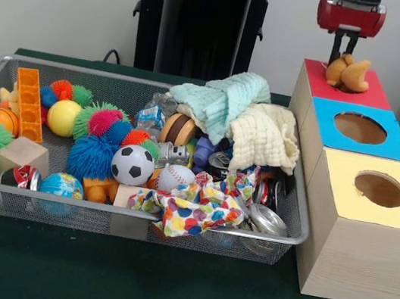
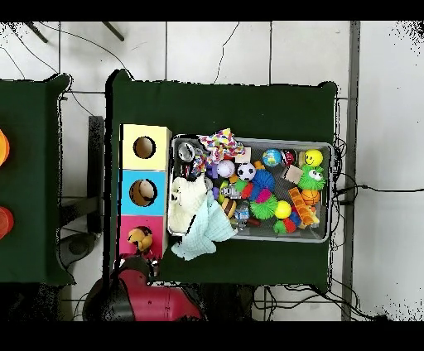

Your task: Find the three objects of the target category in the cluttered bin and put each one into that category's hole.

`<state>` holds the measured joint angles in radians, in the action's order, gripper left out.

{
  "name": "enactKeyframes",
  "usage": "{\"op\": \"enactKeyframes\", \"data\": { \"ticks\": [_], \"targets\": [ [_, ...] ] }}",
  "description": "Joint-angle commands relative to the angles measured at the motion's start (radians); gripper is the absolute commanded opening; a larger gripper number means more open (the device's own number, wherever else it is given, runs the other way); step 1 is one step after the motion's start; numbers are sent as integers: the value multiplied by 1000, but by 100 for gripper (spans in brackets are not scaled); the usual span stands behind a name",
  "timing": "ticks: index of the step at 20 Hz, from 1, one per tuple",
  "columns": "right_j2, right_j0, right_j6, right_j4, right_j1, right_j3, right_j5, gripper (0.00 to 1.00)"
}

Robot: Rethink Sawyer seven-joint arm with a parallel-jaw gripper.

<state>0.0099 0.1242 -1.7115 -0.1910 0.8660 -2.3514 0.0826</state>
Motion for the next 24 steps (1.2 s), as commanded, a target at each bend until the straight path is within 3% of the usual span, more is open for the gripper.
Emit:
{"op": "enactKeyframes", "data": {
  "ticks": [1, 5, 24],
  "targets": [
    [58, -25, -147, -21, -46, 130, -101, 0],
    [26, 2, -162, -42, -40, 128, -121, 0],
    [38, -10, -164, -24, -19, 120, -131, 0]
  ]
}}
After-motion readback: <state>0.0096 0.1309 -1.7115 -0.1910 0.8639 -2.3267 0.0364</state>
